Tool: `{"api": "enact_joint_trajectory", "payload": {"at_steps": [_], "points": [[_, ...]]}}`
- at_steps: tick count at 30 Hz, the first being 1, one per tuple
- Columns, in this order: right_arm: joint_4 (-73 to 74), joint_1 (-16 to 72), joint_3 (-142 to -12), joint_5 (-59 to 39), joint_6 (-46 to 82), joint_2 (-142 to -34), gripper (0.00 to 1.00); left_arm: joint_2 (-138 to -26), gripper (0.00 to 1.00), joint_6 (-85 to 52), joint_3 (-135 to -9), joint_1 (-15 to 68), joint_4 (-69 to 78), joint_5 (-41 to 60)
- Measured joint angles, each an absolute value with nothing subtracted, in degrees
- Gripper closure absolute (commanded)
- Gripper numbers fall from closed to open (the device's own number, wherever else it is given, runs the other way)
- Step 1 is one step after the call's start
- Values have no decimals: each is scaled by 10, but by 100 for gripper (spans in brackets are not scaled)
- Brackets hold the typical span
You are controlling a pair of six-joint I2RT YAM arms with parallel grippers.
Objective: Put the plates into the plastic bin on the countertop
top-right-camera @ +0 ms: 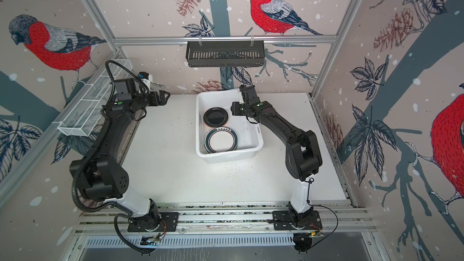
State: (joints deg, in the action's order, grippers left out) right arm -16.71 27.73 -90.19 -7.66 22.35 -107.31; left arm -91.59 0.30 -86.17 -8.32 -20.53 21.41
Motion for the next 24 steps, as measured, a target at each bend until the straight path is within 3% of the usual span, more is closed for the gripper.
{"api": "enact_joint_trajectory", "payload": {"at_steps": [10, 13, 15, 24], "points": [[17, 208, -707, -80, 247, -945, 27, -788, 3, -31, -613, -83, -64, 108], [61, 175, -661, -89, 255, -895, 14, -752, 3, -39, -549, -83, -22, 103], [90, 148, -630, -88, 256, -867, 1, -735, 3, -42, -515, -83, 8, 103], [168, 19, -542, -86, 254, -828, 0, -698, 3, -52, -358, -83, 156, 104]]}}
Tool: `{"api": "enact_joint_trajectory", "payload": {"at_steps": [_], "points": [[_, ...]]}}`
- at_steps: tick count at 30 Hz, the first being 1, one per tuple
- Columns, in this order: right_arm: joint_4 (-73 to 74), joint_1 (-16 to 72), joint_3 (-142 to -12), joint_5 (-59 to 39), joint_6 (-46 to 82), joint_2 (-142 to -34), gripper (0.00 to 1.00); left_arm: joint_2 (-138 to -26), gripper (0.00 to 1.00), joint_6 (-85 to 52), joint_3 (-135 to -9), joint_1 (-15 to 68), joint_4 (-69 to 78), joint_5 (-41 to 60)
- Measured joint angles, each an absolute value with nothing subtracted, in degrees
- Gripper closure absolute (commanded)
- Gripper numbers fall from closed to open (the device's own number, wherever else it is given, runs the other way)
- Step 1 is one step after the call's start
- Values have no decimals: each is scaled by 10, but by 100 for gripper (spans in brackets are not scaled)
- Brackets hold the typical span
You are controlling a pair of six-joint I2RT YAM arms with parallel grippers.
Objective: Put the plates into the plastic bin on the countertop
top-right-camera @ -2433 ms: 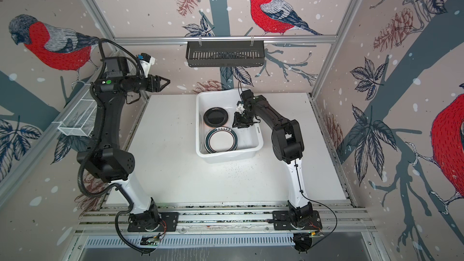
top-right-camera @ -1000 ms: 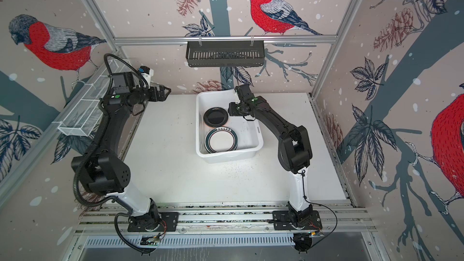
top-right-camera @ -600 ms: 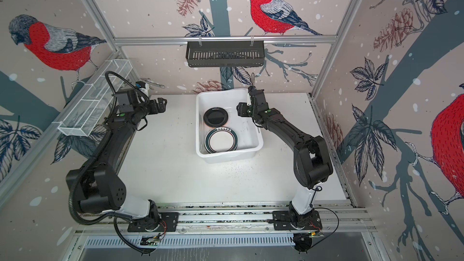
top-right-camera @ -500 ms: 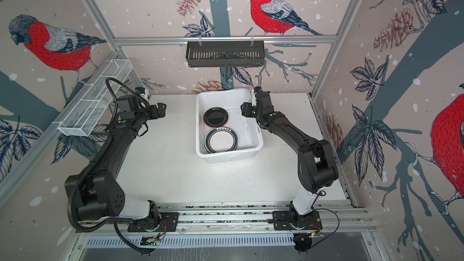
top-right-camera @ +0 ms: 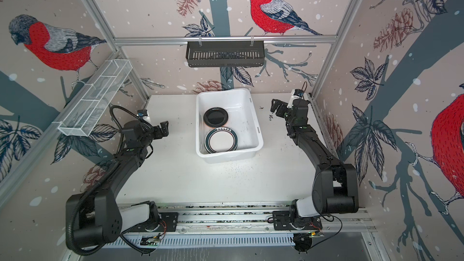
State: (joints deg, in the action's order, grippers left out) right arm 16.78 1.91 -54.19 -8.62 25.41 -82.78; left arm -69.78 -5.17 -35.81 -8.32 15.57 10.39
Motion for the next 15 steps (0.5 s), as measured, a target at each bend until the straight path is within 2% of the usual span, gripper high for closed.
{"api": "enact_joint_trajectory", "payload": {"at_steps": [15], "points": [[514, -18, -302, 19, 143, -870, 1, -772, 3, -74, -194, -84, 458, 110]]}}
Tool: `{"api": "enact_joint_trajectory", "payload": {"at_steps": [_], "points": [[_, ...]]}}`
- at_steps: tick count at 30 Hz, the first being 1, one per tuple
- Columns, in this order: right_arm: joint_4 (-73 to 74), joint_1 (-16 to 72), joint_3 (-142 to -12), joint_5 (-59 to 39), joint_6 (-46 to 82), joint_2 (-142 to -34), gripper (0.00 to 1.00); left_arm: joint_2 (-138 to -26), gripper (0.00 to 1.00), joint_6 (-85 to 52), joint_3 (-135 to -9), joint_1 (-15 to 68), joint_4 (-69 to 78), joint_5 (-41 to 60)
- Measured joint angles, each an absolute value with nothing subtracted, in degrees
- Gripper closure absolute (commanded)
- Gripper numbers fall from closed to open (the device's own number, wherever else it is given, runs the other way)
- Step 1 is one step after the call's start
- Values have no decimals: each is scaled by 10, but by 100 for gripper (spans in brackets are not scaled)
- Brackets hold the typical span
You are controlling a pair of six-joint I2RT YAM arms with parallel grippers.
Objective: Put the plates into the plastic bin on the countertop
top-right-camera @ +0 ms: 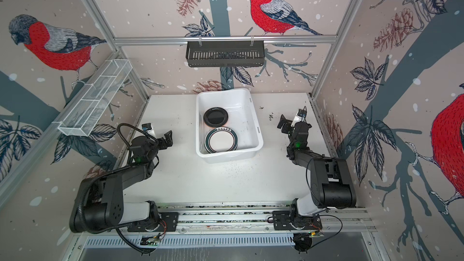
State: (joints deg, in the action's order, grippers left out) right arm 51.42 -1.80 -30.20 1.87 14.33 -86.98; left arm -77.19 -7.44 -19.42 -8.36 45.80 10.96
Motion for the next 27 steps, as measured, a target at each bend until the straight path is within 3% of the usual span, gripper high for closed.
{"api": "enact_joint_trajectory", "payload": {"at_steps": [10, 21, 27], "points": [[656, -42, -218, 18, 147, -901, 1, -768, 3, -64, -103, -84, 627, 105], [637, -53, -164, 11, 141, -734, 1, -850, 2, -64, -64, -88, 770, 107], [630, -60, -101, 31, 128, -729, 1, -904, 1, -64, -26, -89, 871, 120]]}}
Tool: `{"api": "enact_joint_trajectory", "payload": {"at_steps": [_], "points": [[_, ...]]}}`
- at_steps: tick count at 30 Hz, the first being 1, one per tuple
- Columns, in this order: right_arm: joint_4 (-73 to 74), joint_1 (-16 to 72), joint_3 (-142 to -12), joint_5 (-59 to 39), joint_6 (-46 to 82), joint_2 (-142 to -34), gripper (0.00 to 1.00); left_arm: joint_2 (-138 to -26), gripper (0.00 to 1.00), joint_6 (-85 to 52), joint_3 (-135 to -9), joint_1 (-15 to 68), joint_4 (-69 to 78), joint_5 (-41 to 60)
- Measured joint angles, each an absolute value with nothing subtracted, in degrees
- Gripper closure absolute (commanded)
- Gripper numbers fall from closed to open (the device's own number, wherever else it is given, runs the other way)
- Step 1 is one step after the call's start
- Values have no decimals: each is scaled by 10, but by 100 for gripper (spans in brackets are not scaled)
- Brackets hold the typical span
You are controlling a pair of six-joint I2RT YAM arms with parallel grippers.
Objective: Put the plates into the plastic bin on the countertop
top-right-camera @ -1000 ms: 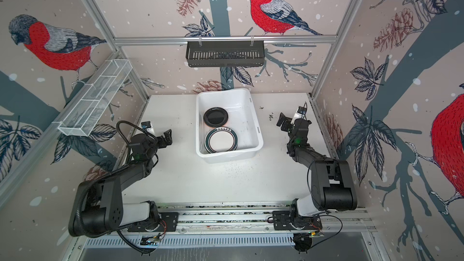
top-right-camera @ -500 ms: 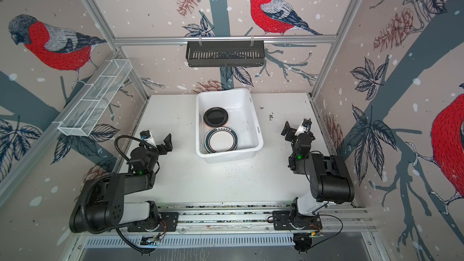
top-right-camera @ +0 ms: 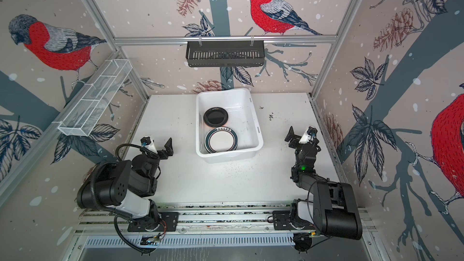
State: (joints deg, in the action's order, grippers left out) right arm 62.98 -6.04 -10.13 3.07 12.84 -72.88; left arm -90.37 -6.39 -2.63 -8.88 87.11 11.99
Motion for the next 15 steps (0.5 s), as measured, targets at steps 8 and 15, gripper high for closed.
{"api": "enact_joint_trajectory", "payload": {"at_steps": [8, 15], "points": [[717, -58, -72, 22, 115, -812, 1, -927, 1, -64, -18, -92, 898, 122], [771, -31, -76, 17, 88, -867, 1, -926, 1, -64, -23, -93, 904, 124]]}}
